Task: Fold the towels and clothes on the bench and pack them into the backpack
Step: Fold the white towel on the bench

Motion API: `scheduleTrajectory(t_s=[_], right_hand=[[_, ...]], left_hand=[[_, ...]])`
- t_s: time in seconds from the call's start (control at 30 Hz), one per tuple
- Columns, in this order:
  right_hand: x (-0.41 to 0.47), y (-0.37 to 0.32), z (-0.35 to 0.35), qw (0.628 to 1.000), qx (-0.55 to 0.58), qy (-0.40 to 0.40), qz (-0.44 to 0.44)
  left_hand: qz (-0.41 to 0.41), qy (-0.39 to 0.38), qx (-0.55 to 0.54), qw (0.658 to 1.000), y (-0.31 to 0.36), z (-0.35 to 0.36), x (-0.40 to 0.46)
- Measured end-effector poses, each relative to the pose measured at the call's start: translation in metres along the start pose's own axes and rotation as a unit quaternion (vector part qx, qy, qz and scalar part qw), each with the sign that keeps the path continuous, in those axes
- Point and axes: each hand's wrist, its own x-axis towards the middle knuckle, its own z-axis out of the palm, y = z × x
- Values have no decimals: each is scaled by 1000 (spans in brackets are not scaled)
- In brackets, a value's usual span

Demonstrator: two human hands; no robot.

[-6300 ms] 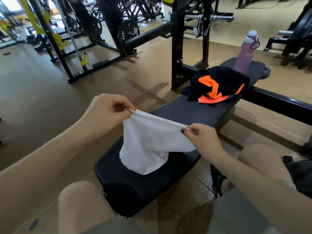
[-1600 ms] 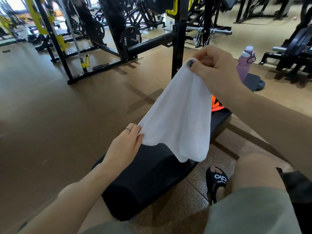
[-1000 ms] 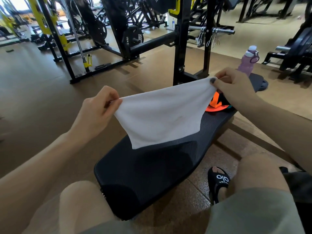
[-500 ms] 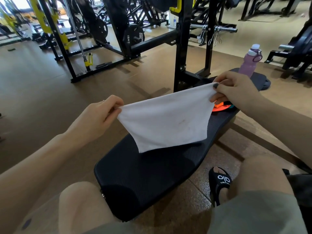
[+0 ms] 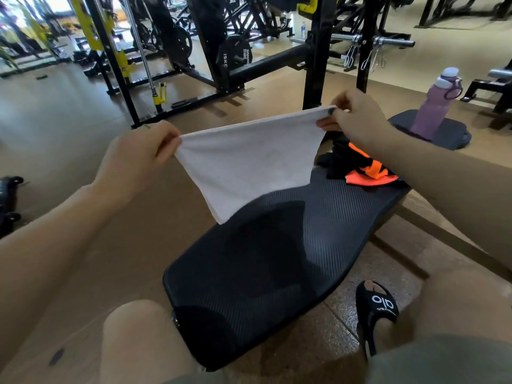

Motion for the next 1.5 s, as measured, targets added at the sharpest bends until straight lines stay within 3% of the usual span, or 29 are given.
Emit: scheduleTrajectory(t_s=[0.1, 0.23, 0.37, 0.43, 0.5, 0.83, 1.03, 1.13, 1.27, 1.37, 1.5], right_hand=[[-28, 43, -3, 988, -144, -29, -40], [-78, 136, -5, 942, -293, -136, -95], [-115, 211, -1, 845, -442, -279, -111], [-122, 225, -2, 795, -507, -306, -133], [-126, 225, -5, 767, -546, -303, -149], [-151, 235, -10, 767, -582, -206, -177], [-175, 203, 2, 751, -612, -177, -175], [-195, 176, 23, 754, -604, -183, -183], [-238, 141, 83, 827, -441, -260, -232], [-265, 120, 133, 857, -360, -271, -250], [-270, 114, 170, 834, -398, -295, -241]], left_hand=[[94, -14, 44, 994, 17, 14, -42], [183, -144, 34, 972, 63, 75, -113], [236, -281, -1, 930, 102, 137, -163], [254, -321, -24, 912, 116, 150, -175], [265, -329, -40, 905, 123, 155, -178], [308, -299, -48, 902, 129, 165, -190], [276, -336, -46, 899, 121, 154, -198], [196, -358, -101, 907, 116, 142, -191], [-79, -272, -179, 942, 92, 142, -165], [-263, -236, -217, 910, 62, 157, -143], [-357, -251, -197, 878, 34, 184, -128]])
